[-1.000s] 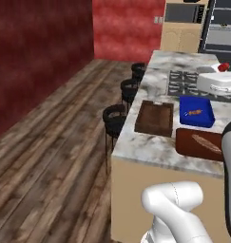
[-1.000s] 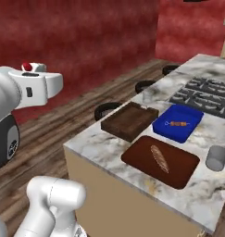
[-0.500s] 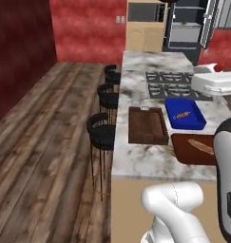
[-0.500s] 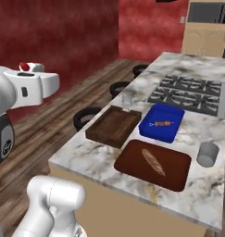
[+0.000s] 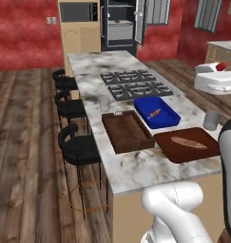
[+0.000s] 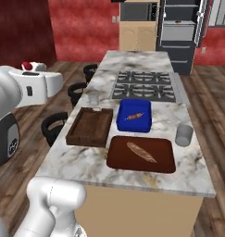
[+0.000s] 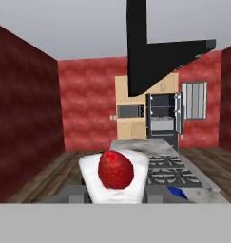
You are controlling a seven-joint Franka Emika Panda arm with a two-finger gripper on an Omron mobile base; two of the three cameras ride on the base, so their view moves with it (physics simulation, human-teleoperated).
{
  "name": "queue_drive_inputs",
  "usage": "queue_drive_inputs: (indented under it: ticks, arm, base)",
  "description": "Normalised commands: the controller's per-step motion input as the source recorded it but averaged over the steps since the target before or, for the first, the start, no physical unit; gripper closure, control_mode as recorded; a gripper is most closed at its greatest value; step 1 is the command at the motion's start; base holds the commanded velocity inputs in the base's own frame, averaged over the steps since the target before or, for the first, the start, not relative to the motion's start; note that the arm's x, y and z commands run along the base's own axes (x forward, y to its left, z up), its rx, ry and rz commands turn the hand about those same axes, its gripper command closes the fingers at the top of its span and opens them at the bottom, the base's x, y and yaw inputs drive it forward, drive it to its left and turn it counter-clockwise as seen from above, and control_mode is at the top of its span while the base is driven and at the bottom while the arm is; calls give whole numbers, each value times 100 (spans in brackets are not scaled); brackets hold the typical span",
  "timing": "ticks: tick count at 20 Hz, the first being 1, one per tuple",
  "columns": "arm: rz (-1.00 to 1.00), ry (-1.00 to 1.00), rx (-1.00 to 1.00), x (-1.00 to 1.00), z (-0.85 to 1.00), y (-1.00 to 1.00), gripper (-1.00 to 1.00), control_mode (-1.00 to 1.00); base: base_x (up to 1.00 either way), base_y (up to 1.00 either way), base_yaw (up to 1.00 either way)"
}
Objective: Take the cake and donut from the fridge and place them on the empty tray on the dining counter.
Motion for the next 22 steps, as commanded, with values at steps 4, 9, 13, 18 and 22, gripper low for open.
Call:
queue_drive_inputs:
  ticks: [4,9,13,18,22]
  arm:
    - [0,0,0,0,0,0,100,100]
    - [0,0,0,0,0,0,100,100]
    - [0,22,0,50,-35,23,100,-100]
    - [0,51,0,100,-84,45,100,-100]
    - [0,23,4,93,-73,34,100,-100]
  base:
    - [85,28,-14]
    - [68,47,-9]
    - [36,25,-2]
    - [0,0,0]
    - [0,0,0]
